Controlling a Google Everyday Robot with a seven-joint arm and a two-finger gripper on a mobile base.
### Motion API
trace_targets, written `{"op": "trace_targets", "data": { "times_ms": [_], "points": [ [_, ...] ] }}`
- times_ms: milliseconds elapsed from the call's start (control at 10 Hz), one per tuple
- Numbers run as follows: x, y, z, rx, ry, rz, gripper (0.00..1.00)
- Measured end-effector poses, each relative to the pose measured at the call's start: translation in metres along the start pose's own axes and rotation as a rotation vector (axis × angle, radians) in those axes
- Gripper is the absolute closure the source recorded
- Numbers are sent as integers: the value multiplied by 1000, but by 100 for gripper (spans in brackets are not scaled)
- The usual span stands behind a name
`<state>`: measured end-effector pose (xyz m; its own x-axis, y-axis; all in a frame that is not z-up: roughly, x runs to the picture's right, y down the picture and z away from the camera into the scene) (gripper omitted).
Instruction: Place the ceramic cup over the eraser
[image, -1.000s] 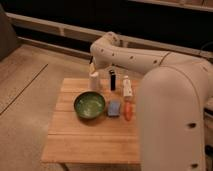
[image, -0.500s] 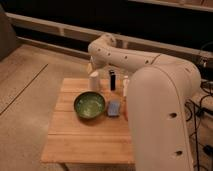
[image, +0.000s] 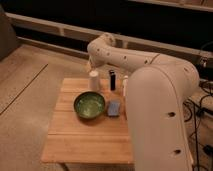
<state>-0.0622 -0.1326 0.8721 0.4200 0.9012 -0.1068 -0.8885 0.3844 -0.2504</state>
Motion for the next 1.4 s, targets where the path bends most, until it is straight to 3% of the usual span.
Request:
{"op": "trace_targets", "data": {
  "times_ms": [200, 800, 1100, 1400],
  "points": [
    [-4, 7, 15, -9, 6, -28, 35],
    [-8, 3, 66, 25, 103, -109, 35],
    [-7, 4, 92, -12, 158, -87, 35],
    [8, -7, 105, -9, 238, -48, 35]
  ]
}}
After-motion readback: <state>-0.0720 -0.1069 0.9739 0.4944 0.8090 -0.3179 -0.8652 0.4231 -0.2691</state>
